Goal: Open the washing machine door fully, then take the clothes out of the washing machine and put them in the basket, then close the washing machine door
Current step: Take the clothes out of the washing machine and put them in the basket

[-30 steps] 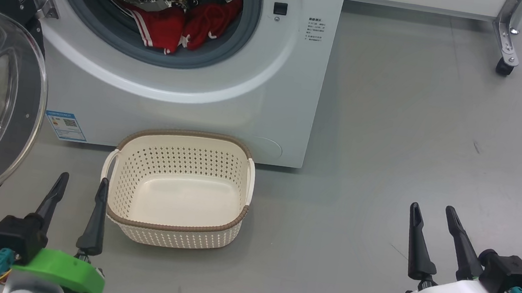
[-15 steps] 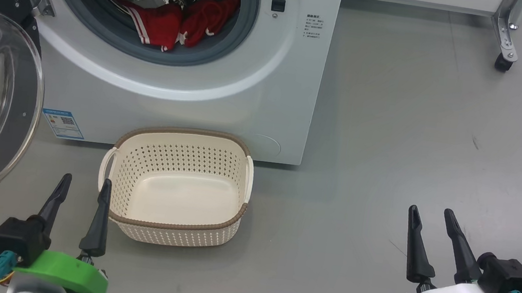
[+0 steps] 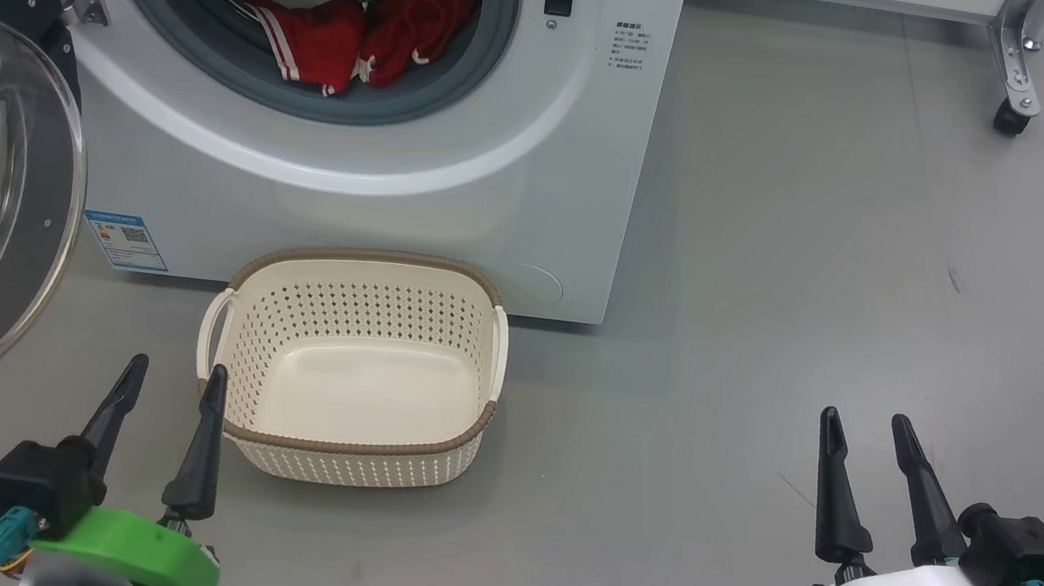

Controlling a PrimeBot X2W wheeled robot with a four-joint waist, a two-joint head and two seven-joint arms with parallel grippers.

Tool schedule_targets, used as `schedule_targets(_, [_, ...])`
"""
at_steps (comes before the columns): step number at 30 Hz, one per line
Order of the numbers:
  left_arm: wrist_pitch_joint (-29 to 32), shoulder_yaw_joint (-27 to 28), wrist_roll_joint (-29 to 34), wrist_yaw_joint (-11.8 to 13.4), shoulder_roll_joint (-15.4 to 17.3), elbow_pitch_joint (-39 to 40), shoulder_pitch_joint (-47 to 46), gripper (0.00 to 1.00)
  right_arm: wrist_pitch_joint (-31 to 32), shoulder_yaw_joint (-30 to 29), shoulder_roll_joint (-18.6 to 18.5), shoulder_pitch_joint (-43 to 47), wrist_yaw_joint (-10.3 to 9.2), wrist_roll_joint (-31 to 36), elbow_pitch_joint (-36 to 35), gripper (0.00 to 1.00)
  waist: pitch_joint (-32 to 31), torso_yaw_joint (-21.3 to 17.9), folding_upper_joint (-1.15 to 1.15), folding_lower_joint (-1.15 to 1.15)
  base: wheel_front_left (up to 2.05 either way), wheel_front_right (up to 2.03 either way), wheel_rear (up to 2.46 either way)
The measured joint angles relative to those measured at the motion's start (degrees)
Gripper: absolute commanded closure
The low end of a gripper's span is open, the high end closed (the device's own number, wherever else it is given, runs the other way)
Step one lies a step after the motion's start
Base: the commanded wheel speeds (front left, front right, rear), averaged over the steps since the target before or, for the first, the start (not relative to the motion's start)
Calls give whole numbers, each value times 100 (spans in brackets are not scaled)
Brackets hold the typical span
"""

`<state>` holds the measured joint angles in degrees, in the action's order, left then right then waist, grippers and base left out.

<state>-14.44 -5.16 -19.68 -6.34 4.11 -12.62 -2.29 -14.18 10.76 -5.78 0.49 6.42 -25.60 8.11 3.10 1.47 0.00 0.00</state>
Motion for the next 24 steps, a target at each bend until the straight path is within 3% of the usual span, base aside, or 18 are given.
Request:
schedule_targets(16, [0, -15, -16, -9, -3, 45, 1, 0, -1, -35, 23, 0, 1, 1, -16, 0, 67, 18, 0, 0, 0, 0, 0])
schedule_targets(24, [0, -66, -435, -53, -68, 20, 4, 0, -1, -45, 27, 0, 1, 11, -16, 0, 67, 32, 0, 0, 5, -5, 0])
